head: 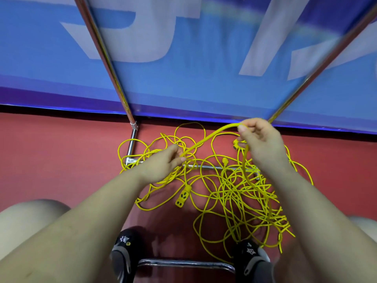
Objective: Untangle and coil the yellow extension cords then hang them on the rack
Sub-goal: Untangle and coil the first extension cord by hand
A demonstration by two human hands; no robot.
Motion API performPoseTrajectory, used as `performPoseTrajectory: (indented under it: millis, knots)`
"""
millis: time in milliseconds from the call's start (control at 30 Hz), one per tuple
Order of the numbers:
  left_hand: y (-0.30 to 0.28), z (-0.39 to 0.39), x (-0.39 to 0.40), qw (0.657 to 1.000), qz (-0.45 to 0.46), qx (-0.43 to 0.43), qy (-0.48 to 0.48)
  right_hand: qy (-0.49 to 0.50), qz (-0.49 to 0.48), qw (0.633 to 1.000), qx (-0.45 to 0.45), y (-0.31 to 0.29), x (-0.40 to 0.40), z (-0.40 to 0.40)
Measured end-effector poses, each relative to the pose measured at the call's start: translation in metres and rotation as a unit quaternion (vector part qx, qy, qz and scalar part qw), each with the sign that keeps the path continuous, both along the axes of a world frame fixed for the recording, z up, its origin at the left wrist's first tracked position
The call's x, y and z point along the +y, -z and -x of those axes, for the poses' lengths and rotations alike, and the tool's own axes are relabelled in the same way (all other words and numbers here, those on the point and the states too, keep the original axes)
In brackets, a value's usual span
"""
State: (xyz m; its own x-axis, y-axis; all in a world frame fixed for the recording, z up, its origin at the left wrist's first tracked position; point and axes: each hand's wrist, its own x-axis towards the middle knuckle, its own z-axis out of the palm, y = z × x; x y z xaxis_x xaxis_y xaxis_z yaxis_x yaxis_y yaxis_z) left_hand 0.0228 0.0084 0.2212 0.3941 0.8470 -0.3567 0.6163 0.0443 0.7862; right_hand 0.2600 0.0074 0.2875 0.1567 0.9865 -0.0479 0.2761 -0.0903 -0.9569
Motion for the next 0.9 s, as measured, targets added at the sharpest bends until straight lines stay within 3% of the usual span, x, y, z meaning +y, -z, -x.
performPoseTrajectory:
  millis: [67,133,200,267,400,500,633,733,900]
  knots:
    - [0.0,0.001,0.003,1.0,-0.005,0.003,-0.023,0.075,-0.004,0.997,-0.033,0.003,0.004,-0.016]
    - [-0.005,0.001,0.006,0.998,-0.041,-0.016,-0.053,0.121,0.03,0.985,-0.121,0.009,0.007,-0.031]
    - [-0.011,-0.003,0.007,0.994,-0.083,-0.04,-0.066,0.102,0.062,0.968,-0.222,0.013,0.004,-0.036]
    - [-0.018,-0.012,0.005,0.992,-0.089,-0.069,-0.051,0.003,0.029,0.961,-0.274,0.012,-0.006,-0.026]
    - [-0.025,-0.03,0.0,0.99,-0.118,-0.071,-0.005,-0.188,0.063,0.96,-0.2,0.018,-0.021,0.009]
    - [-0.028,-0.034,0.001,0.988,-0.133,-0.076,-0.009,-0.199,0.091,0.963,-0.158,0.021,-0.02,0.018]
    - [-0.019,-0.024,-0.001,0.996,-0.074,-0.054,-0.002,-0.204,0.063,0.966,-0.148,0.014,-0.016,0.017]
    - [-0.004,-0.012,-0.003,0.997,-0.058,0.038,0.047,-0.147,0.022,0.98,-0.131,0.002,-0.01,0.007]
    - [0.006,-0.005,0.003,0.999,-0.042,0.015,-0.014,0.001,-0.03,0.986,-0.161,-0.005,0.0,-0.021]
